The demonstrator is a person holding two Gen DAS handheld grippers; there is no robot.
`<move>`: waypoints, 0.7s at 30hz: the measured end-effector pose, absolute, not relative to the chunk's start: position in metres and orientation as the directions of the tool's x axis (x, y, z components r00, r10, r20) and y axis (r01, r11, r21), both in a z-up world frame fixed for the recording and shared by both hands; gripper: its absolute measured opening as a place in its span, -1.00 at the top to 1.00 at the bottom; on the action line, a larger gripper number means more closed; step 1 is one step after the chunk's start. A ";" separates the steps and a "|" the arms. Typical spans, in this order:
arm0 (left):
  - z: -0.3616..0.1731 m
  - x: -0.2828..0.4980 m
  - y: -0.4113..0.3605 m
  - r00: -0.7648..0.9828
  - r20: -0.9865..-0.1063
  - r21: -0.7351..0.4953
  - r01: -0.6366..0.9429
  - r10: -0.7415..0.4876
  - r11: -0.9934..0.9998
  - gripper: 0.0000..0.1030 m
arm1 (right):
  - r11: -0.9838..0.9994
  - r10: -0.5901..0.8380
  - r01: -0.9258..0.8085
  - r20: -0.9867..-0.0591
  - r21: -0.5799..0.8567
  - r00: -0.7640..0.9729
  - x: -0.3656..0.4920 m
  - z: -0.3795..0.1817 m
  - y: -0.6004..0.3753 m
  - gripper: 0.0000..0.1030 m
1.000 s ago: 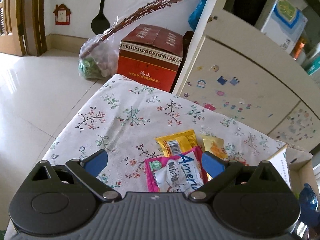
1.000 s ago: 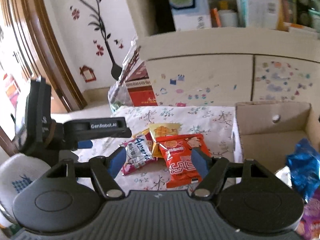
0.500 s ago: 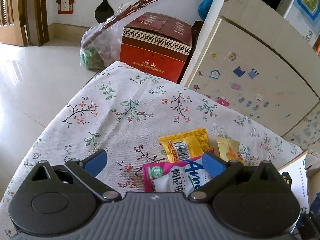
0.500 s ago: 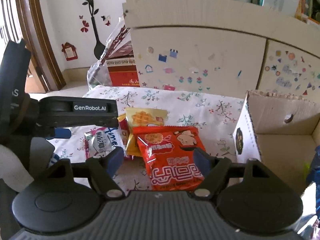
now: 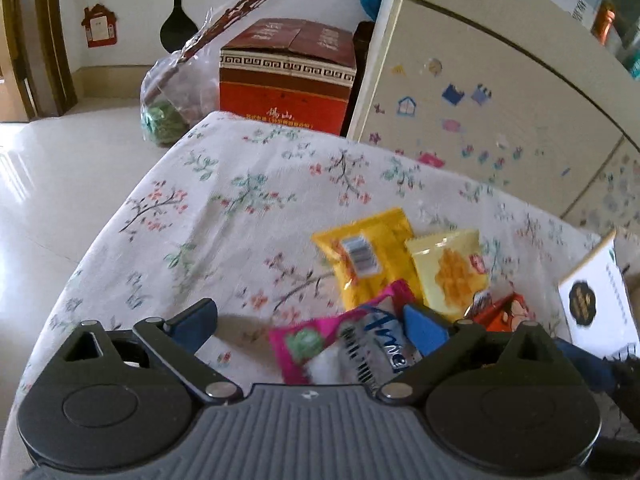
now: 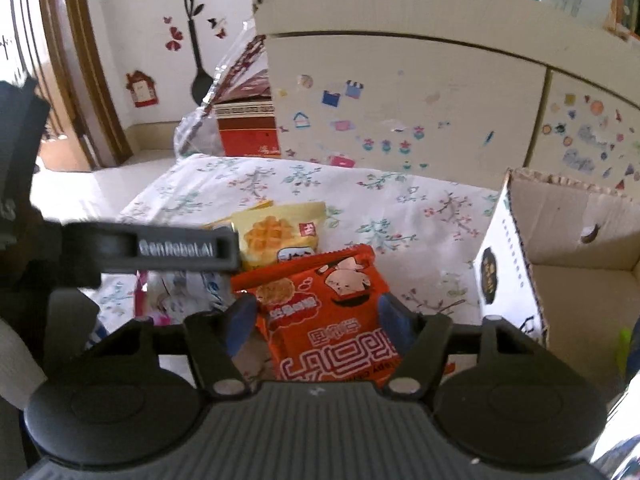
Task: Organize snacks
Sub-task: 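Move the left tool to the pink Amerio packet while the right tool approaches the red-orange packet, then grasp the pink Amerio packet with the left tool while the right tool grasps the red-orange packet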
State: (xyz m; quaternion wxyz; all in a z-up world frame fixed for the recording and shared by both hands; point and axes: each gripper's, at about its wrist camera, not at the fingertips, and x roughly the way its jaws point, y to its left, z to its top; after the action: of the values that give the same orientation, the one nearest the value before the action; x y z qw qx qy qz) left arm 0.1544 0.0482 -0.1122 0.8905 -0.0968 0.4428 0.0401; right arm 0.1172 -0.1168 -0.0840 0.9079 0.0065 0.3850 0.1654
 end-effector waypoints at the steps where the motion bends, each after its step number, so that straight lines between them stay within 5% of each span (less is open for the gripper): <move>1: -0.112 0.150 0.049 0.600 -0.800 -0.128 -0.156 -0.009 0.980 -0.94 | 0.942 0.313 -0.307 -0.699 0.140 0.642 0.114 -0.083 -0.115 -0.29; 21: -0.109 0.017 0.050 0.531 -0.846 -0.027 -0.126 0.045 0.992 -0.95 | 0.912 0.355 -0.380 -0.764 0.156 0.538 -0.007 -0.071 -0.113 -0.33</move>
State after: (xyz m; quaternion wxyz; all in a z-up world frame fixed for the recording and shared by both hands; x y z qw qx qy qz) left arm 0.0168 0.0503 -0.1091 0.8740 -0.0421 0.4816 0.0487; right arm -0.0065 -0.1128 -0.0712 0.8769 -0.0143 0.4325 0.2094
